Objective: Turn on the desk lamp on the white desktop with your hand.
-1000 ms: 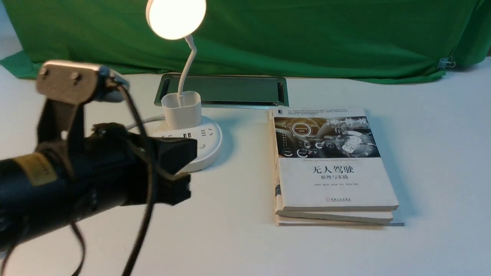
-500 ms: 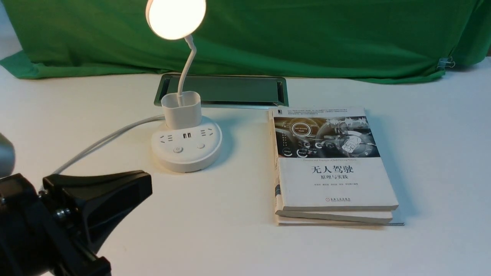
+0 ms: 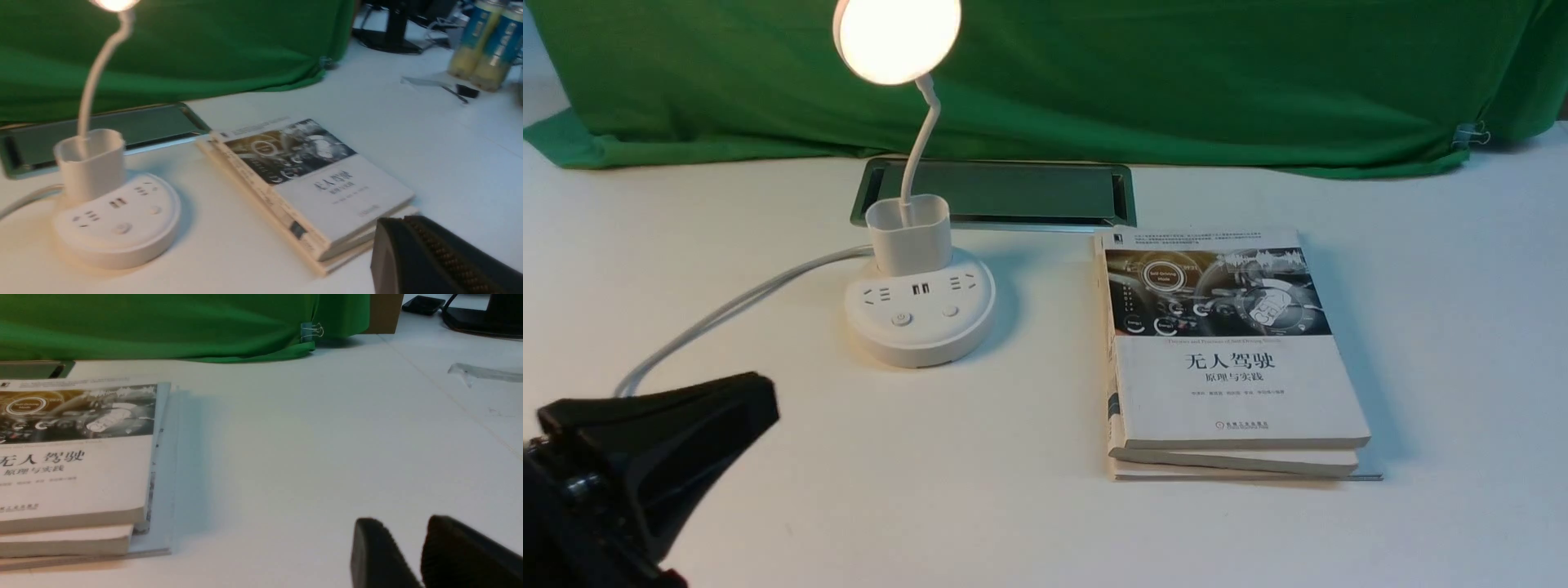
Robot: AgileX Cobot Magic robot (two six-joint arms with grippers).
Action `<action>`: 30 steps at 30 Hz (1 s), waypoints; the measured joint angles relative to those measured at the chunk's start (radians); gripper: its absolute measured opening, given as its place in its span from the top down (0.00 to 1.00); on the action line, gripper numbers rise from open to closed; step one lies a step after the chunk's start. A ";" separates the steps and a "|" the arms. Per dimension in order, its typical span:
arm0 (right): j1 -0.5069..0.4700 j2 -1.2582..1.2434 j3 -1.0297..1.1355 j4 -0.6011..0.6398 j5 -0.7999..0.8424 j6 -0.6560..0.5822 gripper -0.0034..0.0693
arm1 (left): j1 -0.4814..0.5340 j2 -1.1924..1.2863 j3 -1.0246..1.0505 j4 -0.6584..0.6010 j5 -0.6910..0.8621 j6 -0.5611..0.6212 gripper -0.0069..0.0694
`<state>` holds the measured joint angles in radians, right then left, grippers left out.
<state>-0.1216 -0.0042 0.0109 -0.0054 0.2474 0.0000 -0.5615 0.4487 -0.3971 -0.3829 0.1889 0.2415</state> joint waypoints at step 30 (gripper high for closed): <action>0.000 0.000 0.000 0.005 0.000 0.000 0.62 | 0.524 -0.449 0.402 0.212 0.108 -0.120 0.88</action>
<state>-0.1216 -0.0042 0.0109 0.0000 0.2472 0.0000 -0.0370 -0.0005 0.0051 -0.1710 0.2967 0.1220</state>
